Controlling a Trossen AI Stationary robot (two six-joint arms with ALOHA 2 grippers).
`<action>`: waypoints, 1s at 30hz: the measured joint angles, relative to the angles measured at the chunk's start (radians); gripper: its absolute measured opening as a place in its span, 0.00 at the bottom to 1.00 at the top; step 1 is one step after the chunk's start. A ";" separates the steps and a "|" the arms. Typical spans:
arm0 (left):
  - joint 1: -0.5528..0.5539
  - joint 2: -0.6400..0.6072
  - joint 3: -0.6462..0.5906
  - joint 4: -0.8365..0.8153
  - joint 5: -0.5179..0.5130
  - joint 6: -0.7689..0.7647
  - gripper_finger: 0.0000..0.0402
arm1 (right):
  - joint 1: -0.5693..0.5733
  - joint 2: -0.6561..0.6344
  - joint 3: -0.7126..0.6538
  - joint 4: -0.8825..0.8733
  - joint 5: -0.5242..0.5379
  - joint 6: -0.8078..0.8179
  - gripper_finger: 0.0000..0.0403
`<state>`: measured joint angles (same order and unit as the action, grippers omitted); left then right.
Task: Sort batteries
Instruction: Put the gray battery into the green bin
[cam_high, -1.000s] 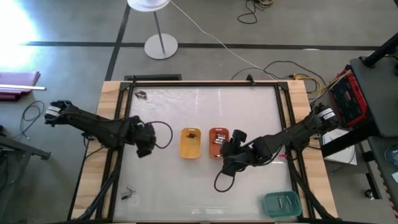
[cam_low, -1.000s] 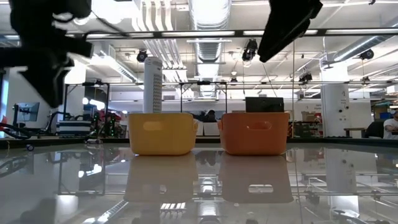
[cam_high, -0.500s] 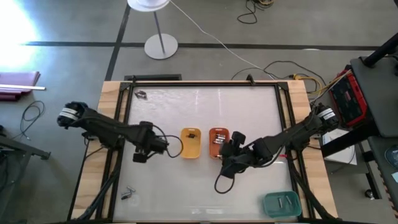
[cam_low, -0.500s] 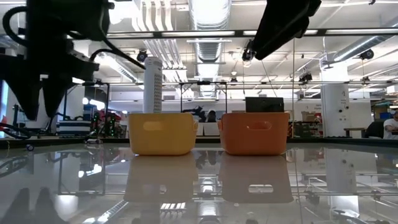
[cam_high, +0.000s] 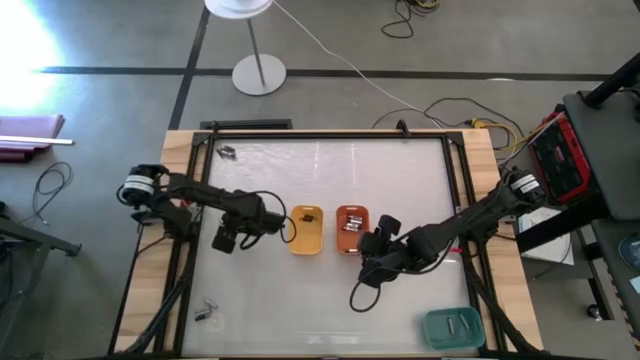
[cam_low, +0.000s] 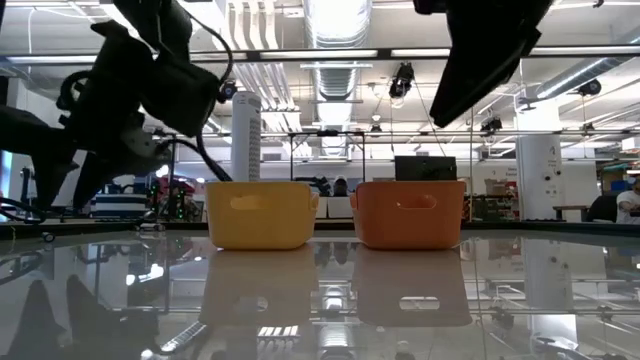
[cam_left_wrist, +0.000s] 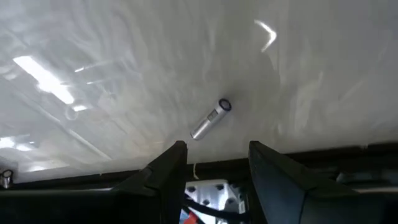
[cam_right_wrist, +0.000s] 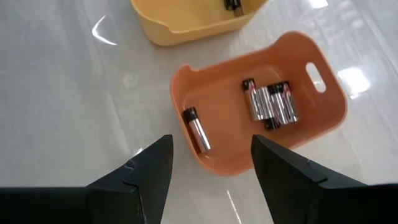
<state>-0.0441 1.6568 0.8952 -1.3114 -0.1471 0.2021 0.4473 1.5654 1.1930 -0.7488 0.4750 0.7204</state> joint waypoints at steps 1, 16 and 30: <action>0.001 0.007 -0.001 -0.007 0.000 0.017 0.39 | 0.000 0.000 -0.004 0.000 -0.001 0.007 0.52; 0.000 -0.142 -0.059 -0.022 -0.079 0.028 0.39 | -0.002 0.000 -0.024 0.001 0.033 0.003 0.52; 0.000 -0.105 -0.133 0.046 -0.143 0.075 0.39 | -0.002 0.000 -0.025 0.008 0.050 0.033 0.52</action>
<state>-0.0437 1.5517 0.7620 -1.2649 -0.2905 0.2770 0.4450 1.5654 1.1683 -0.7410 0.5255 0.7531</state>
